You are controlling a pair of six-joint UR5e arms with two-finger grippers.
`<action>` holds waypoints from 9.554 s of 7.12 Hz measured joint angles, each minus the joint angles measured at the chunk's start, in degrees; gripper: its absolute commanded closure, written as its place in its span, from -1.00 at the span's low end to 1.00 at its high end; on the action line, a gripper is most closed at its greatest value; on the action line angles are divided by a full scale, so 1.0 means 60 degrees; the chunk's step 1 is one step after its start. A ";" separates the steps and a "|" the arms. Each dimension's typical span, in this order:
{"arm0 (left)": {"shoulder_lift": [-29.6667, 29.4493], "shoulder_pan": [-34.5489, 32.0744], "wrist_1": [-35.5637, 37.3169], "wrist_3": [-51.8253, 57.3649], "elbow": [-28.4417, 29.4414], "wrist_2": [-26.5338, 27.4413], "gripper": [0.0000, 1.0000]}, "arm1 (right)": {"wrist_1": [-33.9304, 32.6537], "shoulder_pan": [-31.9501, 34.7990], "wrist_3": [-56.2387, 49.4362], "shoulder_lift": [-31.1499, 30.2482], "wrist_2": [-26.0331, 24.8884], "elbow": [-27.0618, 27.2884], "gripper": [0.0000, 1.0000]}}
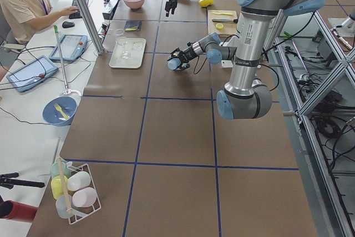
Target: Pour ice into bowl
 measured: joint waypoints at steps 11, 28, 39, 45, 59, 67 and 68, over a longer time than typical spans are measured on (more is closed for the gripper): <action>-0.1365 0.0330 0.4468 -0.1945 -0.0502 -0.1153 1.00 | 0.0016 -0.0215 0.0131 0.0157 -0.0146 -0.0172 -1.00; 0.5572 -0.0993 -0.6858 -1.6969 0.0602 -0.0154 1.00 | 0.0015 -0.0981 0.0525 0.0642 -0.1128 -0.0069 -1.00; 0.5603 0.0091 -0.6959 -1.9808 0.2538 0.1869 -0.99 | 0.0028 -0.1265 0.0665 0.0639 -0.1328 0.0067 -1.00; 0.6927 0.0367 -0.8802 -1.8564 0.1730 0.0479 -1.00 | 0.0029 -0.1309 0.0665 0.0652 -0.1346 0.0033 -1.00; 0.8608 -0.7329 -1.0941 -0.6584 0.0347 -1.1923 -1.00 | -0.0103 -0.2970 0.1789 0.2619 -0.2829 -0.1136 -1.00; 0.7414 -1.0351 -0.8470 -0.3270 0.0257 -1.2940 -1.00 | -0.0047 -0.3846 0.1148 0.4713 -0.3346 -0.4373 1.00; 0.7409 -1.0379 -0.8475 -0.3269 0.0250 -1.2946 -1.00 | -0.0037 -0.3595 0.1131 0.4657 -0.3180 -0.4285 1.00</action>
